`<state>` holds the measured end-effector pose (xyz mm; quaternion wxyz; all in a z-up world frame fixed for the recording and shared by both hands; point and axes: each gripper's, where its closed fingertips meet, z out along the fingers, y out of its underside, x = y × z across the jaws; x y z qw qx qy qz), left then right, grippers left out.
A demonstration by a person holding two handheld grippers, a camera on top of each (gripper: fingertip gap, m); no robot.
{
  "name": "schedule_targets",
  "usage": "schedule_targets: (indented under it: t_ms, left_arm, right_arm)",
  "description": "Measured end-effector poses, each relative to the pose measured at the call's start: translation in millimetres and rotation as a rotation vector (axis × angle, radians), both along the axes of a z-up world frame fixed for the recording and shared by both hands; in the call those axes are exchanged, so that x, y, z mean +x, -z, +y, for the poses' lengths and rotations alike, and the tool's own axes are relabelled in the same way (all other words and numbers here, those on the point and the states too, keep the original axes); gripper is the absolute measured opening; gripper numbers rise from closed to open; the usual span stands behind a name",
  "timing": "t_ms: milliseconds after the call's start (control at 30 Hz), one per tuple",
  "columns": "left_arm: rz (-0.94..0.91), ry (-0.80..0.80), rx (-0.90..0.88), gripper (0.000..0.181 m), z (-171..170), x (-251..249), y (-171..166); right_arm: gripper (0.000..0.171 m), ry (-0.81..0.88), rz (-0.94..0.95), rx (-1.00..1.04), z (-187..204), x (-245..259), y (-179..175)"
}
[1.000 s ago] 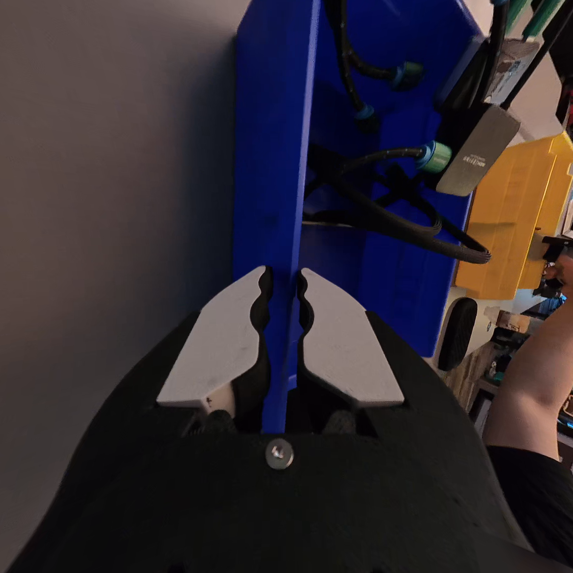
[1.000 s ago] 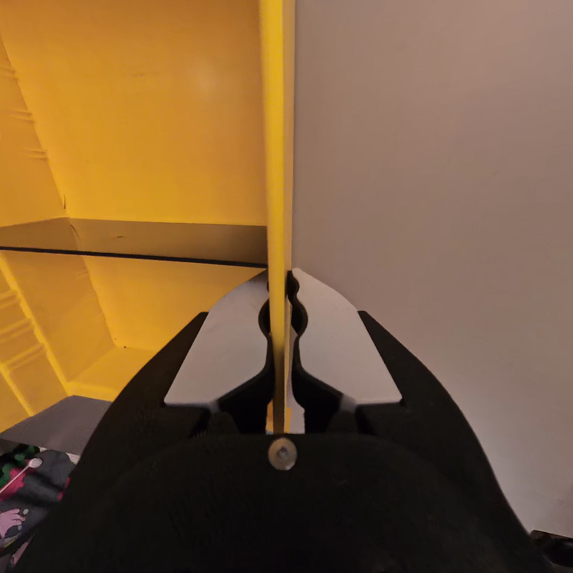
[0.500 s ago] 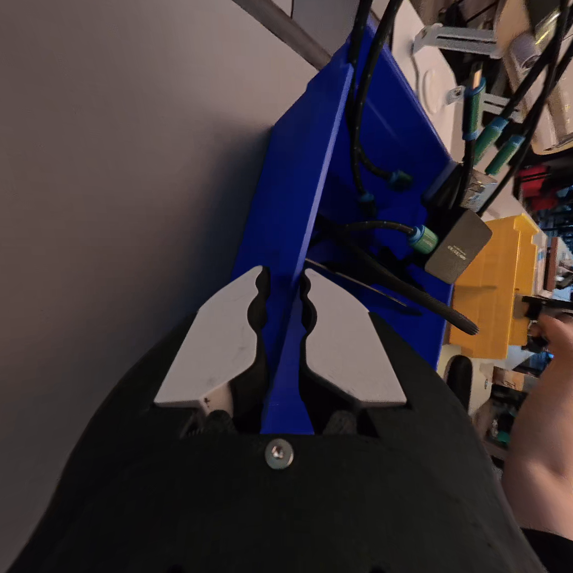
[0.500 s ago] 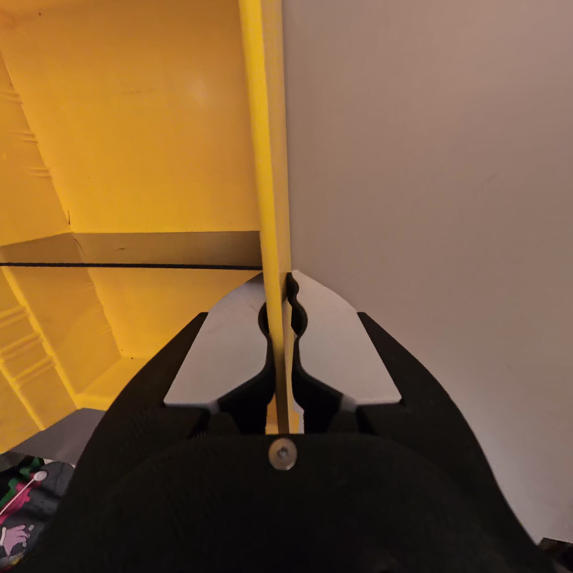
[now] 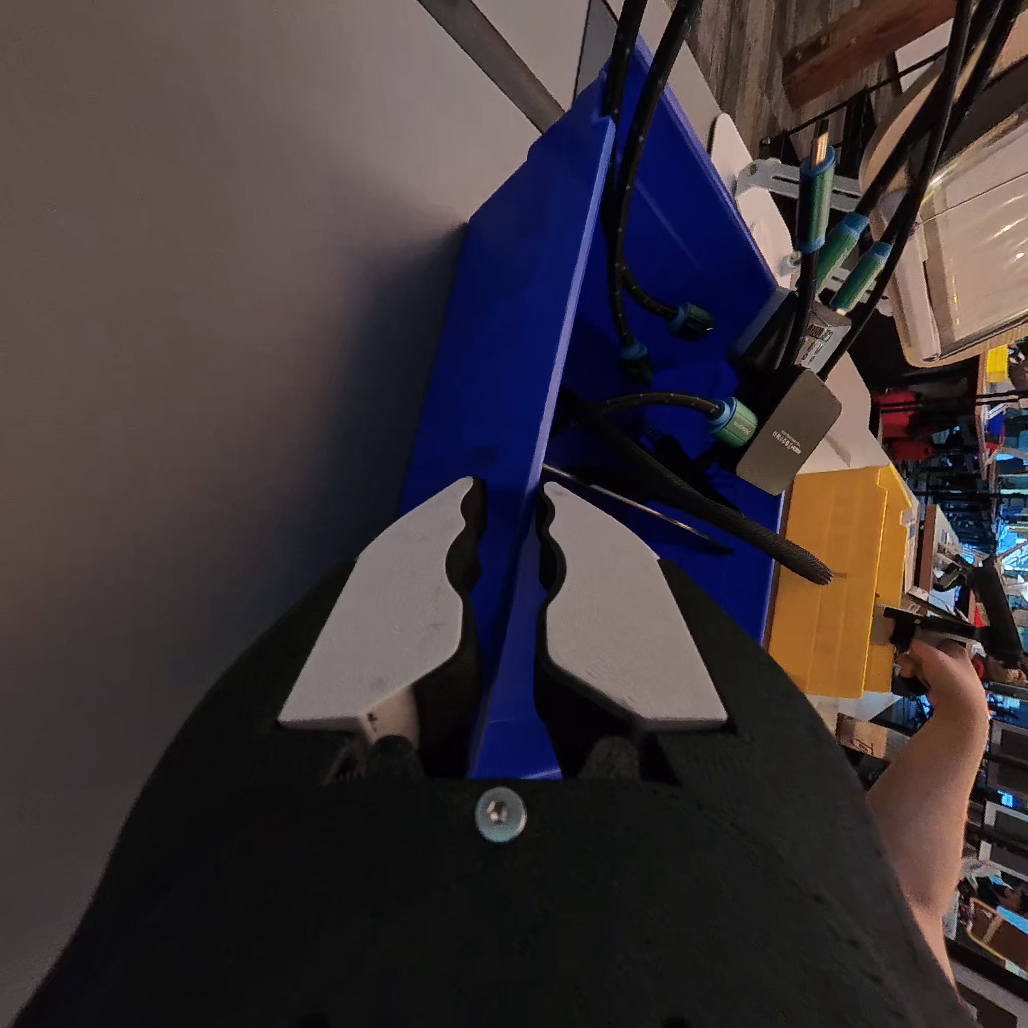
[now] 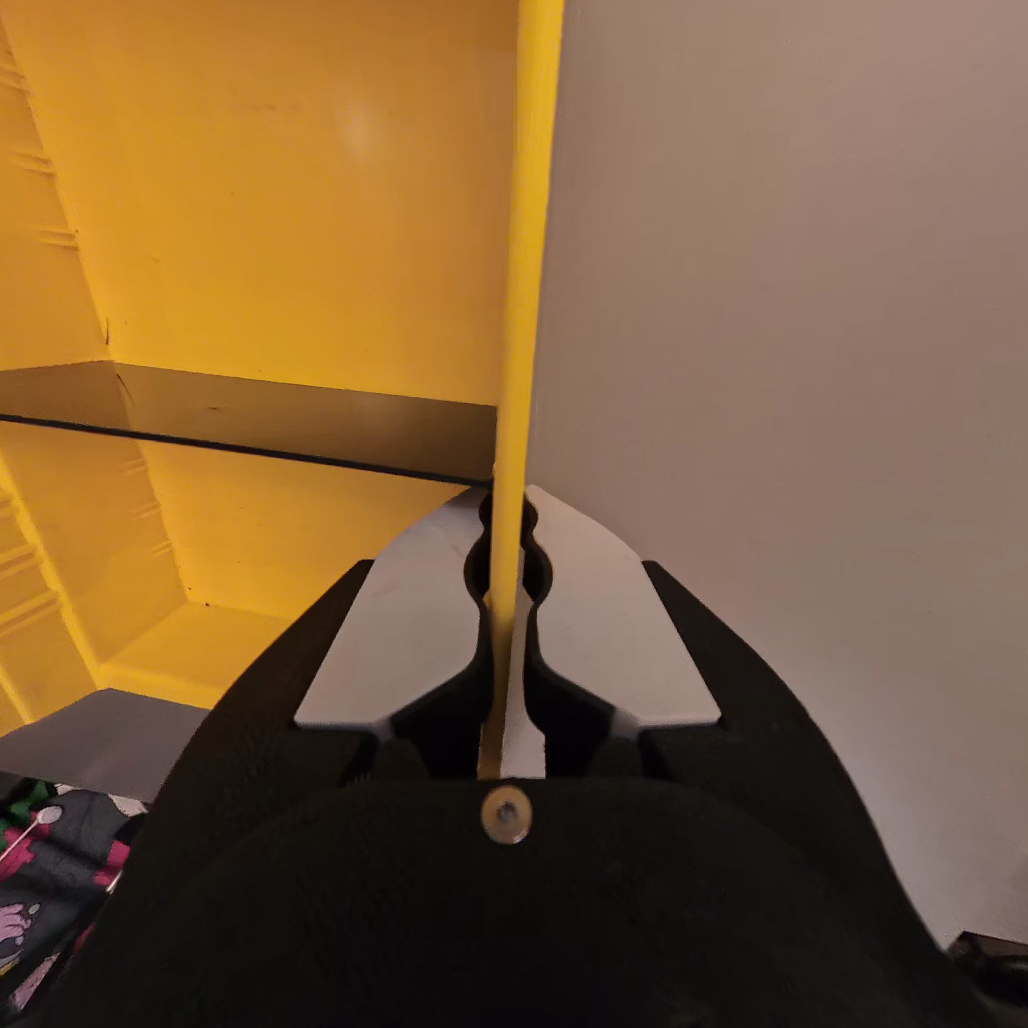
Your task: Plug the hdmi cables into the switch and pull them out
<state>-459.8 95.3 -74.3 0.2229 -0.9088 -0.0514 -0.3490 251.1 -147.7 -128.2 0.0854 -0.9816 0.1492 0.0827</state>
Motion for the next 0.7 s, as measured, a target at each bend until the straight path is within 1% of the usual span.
schedule_targets:
  t_ms: [367, 700]
  left_arm:
    - [-0.013, -0.011, -0.009, 0.016, -4, -6, -1]
    - [-0.023, -0.059, 0.001, 0.016, -7, -23, -2]
  right_arm:
    - [0.005, 0.102, -0.004, 0.029, -12, 33, 0]
    - [0.006, 0.074, -0.012, 0.029, -13, 38, 0]
